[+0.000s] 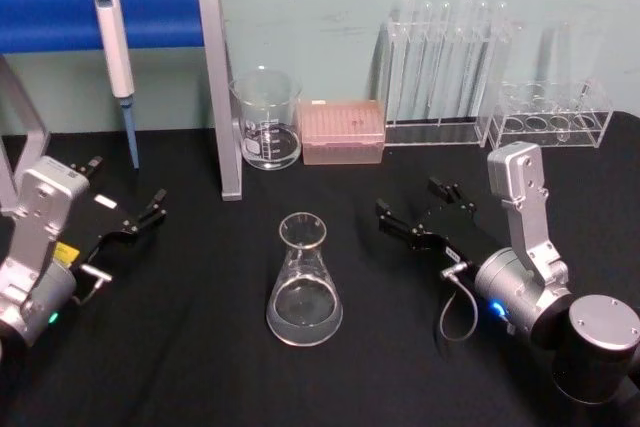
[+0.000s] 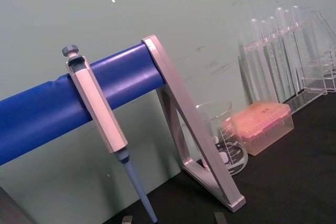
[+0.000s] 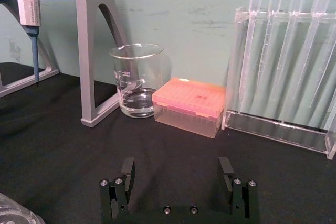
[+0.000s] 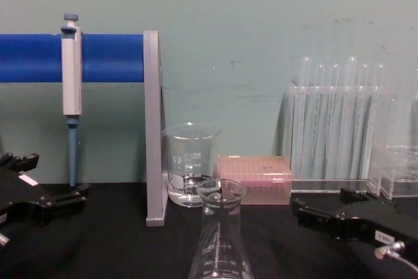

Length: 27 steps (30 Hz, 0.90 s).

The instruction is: Grasp the erlenmeyer flask with one hand, shake it three times, then place it back.

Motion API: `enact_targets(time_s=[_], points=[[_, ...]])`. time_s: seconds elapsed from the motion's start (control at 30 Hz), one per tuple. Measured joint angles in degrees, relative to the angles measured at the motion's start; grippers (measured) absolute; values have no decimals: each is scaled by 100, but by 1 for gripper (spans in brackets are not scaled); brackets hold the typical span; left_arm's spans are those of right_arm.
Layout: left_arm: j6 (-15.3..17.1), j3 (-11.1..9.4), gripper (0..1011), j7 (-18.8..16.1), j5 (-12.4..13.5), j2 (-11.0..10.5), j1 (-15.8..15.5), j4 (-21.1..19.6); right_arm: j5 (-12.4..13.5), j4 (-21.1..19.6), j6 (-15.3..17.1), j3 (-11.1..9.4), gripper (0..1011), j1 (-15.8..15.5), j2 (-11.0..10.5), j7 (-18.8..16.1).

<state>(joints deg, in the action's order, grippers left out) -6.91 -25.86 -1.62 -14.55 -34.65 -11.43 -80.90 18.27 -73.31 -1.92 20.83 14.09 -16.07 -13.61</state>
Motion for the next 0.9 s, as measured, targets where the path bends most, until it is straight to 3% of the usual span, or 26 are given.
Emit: enact_targets(time_s=[0.9], points=[[0,0,1001,0,0,0,0,0,4,-4,-5,9,1000,0,-7,1]])
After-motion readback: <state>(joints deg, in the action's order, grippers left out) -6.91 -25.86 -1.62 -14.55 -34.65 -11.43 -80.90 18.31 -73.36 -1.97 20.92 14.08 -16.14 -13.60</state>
